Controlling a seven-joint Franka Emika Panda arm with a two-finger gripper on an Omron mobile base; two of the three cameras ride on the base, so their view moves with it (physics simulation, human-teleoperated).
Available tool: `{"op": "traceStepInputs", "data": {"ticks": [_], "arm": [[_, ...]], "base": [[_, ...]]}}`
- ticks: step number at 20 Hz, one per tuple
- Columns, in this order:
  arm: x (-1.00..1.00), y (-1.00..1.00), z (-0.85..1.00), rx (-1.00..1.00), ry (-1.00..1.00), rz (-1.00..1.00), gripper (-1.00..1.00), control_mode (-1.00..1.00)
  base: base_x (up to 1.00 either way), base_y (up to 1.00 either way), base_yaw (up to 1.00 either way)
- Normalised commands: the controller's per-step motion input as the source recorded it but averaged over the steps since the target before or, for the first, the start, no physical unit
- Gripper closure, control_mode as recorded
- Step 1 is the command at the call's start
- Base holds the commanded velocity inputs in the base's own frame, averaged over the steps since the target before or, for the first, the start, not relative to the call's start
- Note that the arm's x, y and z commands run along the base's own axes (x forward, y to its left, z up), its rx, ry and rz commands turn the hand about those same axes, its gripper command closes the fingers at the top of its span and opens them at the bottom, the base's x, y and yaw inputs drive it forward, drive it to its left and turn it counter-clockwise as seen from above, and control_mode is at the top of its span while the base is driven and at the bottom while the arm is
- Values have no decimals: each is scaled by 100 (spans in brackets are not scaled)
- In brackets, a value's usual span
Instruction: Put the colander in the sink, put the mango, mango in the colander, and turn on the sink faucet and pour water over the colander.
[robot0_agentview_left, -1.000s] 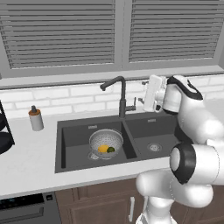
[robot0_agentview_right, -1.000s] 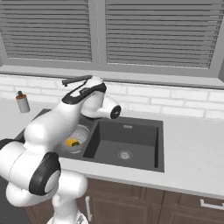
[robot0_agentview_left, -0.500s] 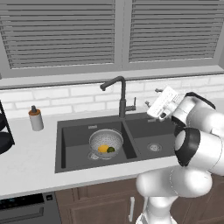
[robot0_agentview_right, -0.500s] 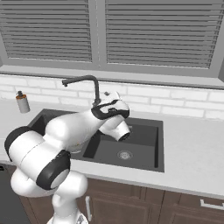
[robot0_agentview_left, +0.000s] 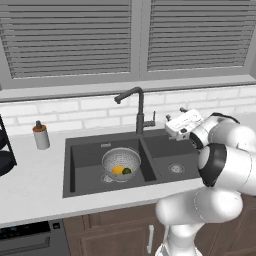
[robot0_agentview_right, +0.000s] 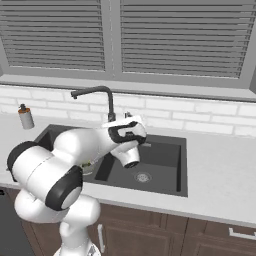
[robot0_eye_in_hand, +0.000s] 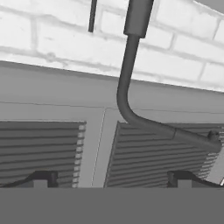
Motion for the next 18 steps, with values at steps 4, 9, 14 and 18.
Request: {"op": "traceStepInputs", "data": {"ticks": [4, 9, 14, 18], "arm": [[42, -16, 0, 17, 39, 0, -100, -100], [8, -35, -15, 19, 12, 0, -100, -100], [8, -6, -45, 1, 0, 0, -100, -100], [23, 0, -51, -1, 0, 1, -100, -100]], "base": [[0, 0, 0], [0, 0, 0], [0, 0, 0], [0, 0, 0]]}}
